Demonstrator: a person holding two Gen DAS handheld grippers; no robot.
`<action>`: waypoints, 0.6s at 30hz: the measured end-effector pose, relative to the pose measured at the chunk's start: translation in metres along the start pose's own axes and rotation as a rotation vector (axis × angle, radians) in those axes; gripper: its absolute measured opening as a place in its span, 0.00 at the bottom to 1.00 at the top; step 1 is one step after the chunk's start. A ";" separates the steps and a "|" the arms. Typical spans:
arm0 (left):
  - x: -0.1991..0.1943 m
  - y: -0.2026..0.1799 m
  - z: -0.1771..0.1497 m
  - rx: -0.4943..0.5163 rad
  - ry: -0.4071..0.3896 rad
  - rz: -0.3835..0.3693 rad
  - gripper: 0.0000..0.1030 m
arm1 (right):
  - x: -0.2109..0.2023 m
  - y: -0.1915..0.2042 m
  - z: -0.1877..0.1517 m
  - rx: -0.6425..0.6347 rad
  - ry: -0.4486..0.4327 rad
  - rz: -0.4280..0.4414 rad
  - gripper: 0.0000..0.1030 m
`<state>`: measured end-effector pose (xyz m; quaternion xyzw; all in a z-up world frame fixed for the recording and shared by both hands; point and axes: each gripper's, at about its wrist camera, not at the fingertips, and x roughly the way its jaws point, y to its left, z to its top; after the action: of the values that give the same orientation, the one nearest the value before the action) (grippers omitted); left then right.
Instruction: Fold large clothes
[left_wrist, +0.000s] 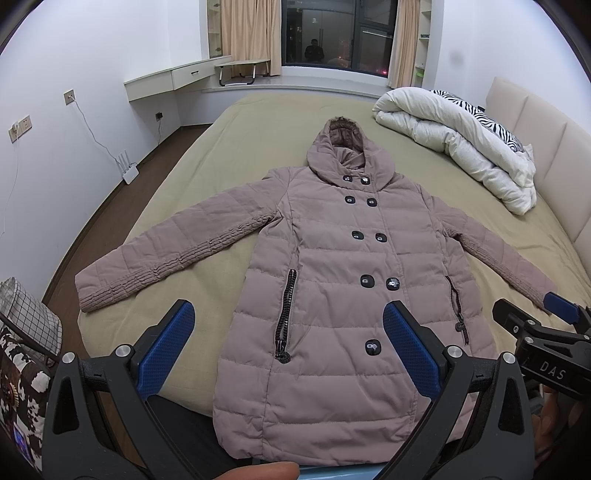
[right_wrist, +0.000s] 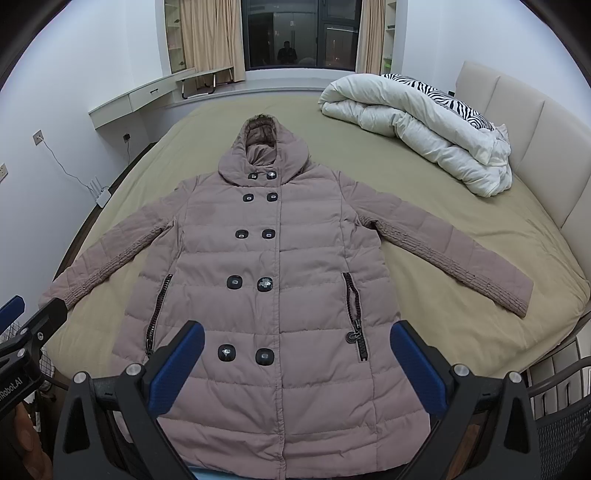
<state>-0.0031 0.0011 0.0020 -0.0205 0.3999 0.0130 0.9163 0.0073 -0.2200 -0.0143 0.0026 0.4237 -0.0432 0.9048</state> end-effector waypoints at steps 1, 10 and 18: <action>0.001 0.003 -0.003 0.000 0.000 0.000 1.00 | 0.001 0.000 0.000 0.000 0.000 0.000 1.00; 0.006 0.012 -0.013 0.004 -0.007 0.022 1.00 | 0.004 -0.003 0.000 0.009 0.004 0.010 1.00; 0.032 0.011 -0.014 -0.029 0.030 -0.071 1.00 | 0.030 -0.080 -0.003 0.232 -0.036 0.132 1.00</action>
<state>0.0084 0.0117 -0.0314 -0.0483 0.4122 -0.0139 0.9097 0.0177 -0.3014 -0.0361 0.1342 0.3985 -0.0322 0.9067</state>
